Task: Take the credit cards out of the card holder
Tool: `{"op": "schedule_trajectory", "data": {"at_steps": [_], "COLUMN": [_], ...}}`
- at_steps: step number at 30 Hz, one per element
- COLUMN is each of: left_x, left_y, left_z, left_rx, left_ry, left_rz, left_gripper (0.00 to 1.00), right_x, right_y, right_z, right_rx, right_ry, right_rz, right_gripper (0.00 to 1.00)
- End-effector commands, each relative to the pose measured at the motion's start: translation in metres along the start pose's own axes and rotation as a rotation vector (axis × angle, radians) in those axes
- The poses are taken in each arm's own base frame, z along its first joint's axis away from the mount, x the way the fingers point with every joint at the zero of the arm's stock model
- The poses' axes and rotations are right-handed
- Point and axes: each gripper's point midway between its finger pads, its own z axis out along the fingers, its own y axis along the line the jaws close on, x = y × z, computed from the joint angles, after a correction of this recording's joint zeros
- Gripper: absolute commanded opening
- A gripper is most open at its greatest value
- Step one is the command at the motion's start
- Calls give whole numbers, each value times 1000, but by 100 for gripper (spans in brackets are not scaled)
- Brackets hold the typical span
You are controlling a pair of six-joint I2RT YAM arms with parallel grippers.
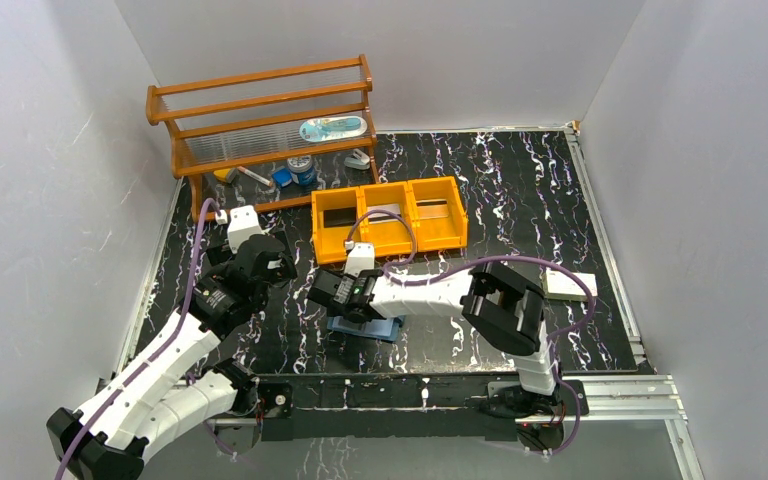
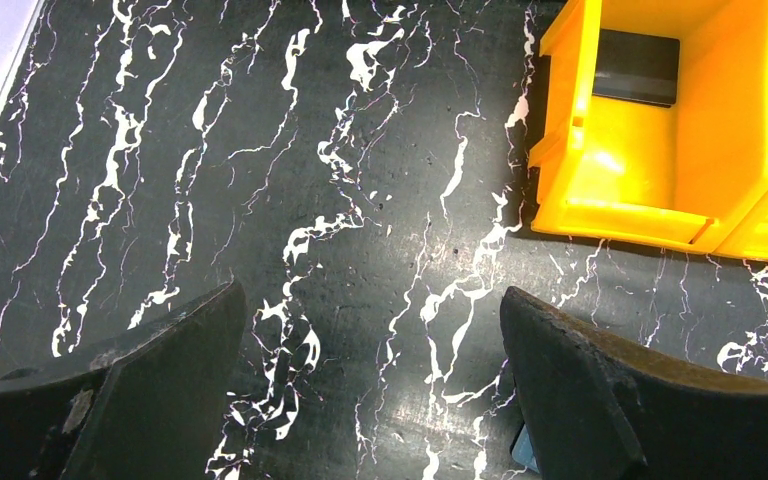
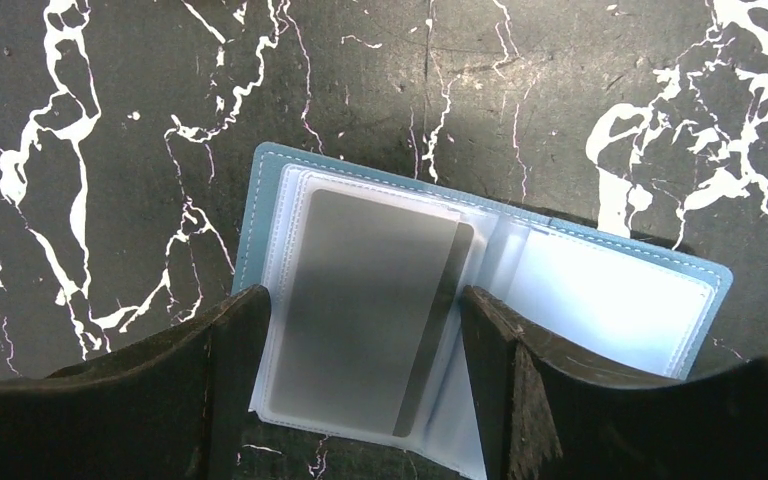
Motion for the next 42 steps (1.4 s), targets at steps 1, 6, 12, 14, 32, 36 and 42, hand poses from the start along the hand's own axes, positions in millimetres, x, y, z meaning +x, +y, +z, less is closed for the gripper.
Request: {"op": "schedule_trajectory", "data": {"at_steps": [1,6,12,14,32,36,42], "left_x": [-14,-12,-11,-10,-8,-8,-6], "left_y": [7,6,4,3,-1,-1,-3], "left_z": [-5,-5,-4,-4,-2,-2,-1], "left_rx": [-29,-21,-15,-11,1,2,8], "left_ry": [-35,-30,-24,-21,-7,-7,0], "left_rz": [-31,-28,-24,-22,-8,-9,-3], "left_gripper": [98,98,98,98,98,98,98], "right_x": [-1,13,12,14,14,14,12], "right_y": [-1,0,3,2,1,4,14], "right_z": [-3,2,0,1,2,4,-2], "right_rx": [-15,-75,-142,-152,-147,-156,-246], "right_ry": [-13,18,30,40,54,56,49], "right_rz": [55,92,136,150,80,66,63], "right_gripper": [78,77,78,77,70,69,62]}}
